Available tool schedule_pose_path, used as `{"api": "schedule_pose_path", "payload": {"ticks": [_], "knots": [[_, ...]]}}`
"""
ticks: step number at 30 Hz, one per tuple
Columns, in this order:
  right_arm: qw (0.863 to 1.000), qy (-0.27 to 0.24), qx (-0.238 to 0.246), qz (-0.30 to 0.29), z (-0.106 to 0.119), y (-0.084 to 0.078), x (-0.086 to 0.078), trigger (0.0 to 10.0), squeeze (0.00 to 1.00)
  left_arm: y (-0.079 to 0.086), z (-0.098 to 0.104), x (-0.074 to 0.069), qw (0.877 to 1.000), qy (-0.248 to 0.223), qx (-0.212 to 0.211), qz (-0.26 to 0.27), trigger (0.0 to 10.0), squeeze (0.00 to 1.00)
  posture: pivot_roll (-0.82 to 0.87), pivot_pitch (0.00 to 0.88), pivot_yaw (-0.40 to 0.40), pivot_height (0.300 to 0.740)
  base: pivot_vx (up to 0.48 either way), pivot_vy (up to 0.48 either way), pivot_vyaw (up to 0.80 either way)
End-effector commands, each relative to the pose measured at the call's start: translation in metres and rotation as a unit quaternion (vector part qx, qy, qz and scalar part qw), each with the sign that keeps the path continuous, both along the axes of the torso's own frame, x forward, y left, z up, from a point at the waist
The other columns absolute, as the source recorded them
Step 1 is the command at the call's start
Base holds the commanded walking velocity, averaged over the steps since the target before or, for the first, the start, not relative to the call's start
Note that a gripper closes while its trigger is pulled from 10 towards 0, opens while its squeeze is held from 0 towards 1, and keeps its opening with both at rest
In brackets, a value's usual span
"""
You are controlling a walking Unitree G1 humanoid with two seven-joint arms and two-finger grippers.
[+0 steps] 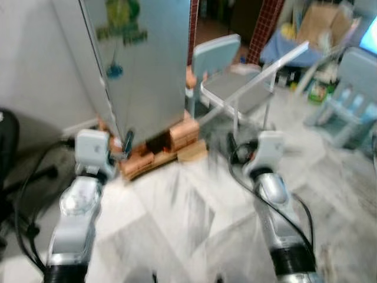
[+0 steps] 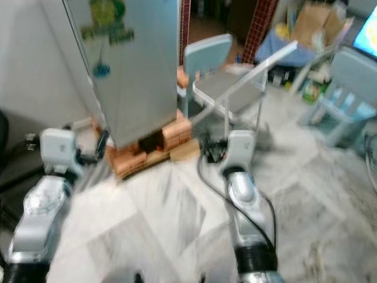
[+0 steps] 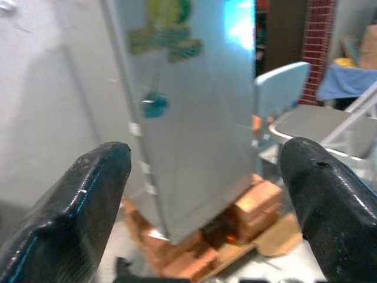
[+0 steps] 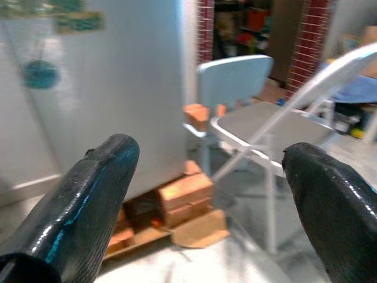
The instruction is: Restocking fridge
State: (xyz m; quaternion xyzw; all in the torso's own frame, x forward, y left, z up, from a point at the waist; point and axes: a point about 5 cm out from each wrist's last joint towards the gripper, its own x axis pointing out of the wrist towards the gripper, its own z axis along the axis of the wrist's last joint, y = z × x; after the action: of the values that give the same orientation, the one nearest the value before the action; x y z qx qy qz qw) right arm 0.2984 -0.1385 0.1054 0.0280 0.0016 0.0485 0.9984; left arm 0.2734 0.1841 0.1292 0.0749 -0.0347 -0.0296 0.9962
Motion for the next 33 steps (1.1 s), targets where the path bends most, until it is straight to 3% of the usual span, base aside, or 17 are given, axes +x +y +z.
{"api": "schedule_pose_path", "payload": {"ticks": [1, 5, 7, 9, 10, 13, 18, 29, 33], "knots": [[1.0, -0.003, -0.004, -0.019, 0.002, -0.012, 0.001, 10.0, 0.0, -0.008, 0.0, 0.0, 1.0, -0.001, 0.004, -0.017, 10.0, 0.0, 0.11, 0.016, -0.017, 0.74, 0.0, 0.446, 0.0], [1.0, -0.005, -0.003, -0.022, 0.002, -0.013, 0.002, 10.0, 0.0, -0.008, -0.001, -0.002, 1.0, 0.003, 0.0, -0.02, 10.0, 0.0, 0.11, 0.016, -0.014, 0.74, 0.292, 0.315, 0.0], [1.0, -0.005, -0.003, -0.023, 0.002, -0.012, 0.002, 10.0, 0.0, -0.005, -0.006, -0.001, 0.999, 0.022, 0.019, -0.015, 10.0, 0.0, 0.11, 0.015, -0.011, 0.74, 0.401, 0.262, 0.0], [1.0, -0.006, -0.003, -0.023, 0.003, -0.011, 0.003, 10.0, 0.0, -0.002, -0.012, 0.002, 0.998, 0.044, 0.051, -0.015, 10.0, 0.0, 0.11, 0.015, -0.011, 0.74, 0.398, 0.266, 0.0], [1.0, -0.007, -0.002, -0.024, 0.003, -0.012, 0.004, 10.0, 0.0, -0.001, -0.01, 0.008, 0.993, 0.045, 0.102, -0.036, 10.0, 0.0, 0.12, 0.018, -0.011, 0.74, 0.401, 0.262, 0.0], [1.0, -0.006, -0.002, -0.025, 0.002, -0.012, 0.004, 10.0, 0.0, 0.001, -0.004, 0.016, 0.985, 0.032, 0.163, -0.054, 10.0, 0.0, 0.12, 0.014, -0.013, 0.74, 0.401, 0.265, 0.0], [1.0, -0.009, -0.004, -0.026, 0.003, -0.013, 0.005, 10.0, 0.0, 0.005, -0.002, 0.021, 0.988, 0.036, 0.146, -0.036, 10.0, 0.0, 0.11, 0.011, -0.006, 0.74, 0.389, 0.28, 0.0], [1.0, -0.009, -0.005, -0.029, 0.003, -0.014, 0.006, 10.0, 0.0, -0.006, -0.009, 0.014, 0.991, 0.042, 0.118, -0.054, 10.0, 0.0, 0.12, 0.013, -0.014, 0.74, 0.432, 0.084, 0.0], [1.0, -0.014, -0.002, -0.026, 0.006, -0.009, 0.012, 10.0, 0.0, -0.003, -0.005, 0.023, 0.983, 0.029, 0.17, -0.066, 10.0, 0.0, 0.13, 0.007, -0.006, 0.74, 0.454, 0.0, 0.0]]}}
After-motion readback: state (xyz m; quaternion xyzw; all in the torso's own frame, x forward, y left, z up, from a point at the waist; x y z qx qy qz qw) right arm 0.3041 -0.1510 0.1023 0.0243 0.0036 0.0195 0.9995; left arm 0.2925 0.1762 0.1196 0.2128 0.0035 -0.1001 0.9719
